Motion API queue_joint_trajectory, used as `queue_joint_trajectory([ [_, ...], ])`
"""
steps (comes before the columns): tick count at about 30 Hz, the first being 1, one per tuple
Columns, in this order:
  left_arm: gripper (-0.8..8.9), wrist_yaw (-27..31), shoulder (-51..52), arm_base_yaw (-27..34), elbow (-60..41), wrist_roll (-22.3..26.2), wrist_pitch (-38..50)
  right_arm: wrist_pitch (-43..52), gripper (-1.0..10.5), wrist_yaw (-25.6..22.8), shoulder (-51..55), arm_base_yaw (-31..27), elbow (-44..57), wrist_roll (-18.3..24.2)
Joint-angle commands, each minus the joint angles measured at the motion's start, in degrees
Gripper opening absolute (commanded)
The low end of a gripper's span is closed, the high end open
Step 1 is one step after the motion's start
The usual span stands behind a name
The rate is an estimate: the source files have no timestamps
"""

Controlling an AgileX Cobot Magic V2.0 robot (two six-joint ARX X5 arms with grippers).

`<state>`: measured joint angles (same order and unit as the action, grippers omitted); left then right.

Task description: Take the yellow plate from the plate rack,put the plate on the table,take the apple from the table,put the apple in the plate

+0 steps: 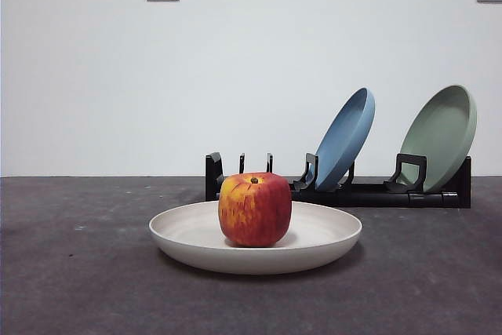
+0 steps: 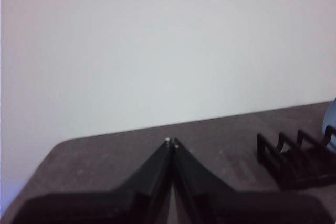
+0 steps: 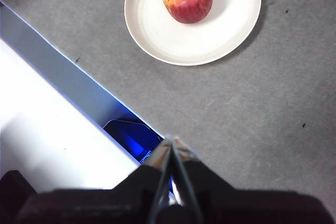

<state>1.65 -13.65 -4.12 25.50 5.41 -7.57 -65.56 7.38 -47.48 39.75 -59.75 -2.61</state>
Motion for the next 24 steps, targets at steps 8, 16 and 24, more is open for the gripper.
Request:
queue_joint_trajectory([
  [8, -0.03, -0.3, 7.7, 0.5, -15.8, -1.3, 3.7, 0.3, 0.0, -0.1, 0.0, 0.0, 0.2, -0.5],
  [16, -0.03, -0.3, 11.3, 0.5, -22.9, -2.8, 3.7, 0.3, 0.0, -0.1, 0.0, 0.0, 0.2, -0.5],
  [24, -0.03, -0.3, 13.6, 0.5, -25.3, -6.8, 0.1, 0.3, 0.0, -0.1, 0.0, 0.0, 0.2, -0.5],
])
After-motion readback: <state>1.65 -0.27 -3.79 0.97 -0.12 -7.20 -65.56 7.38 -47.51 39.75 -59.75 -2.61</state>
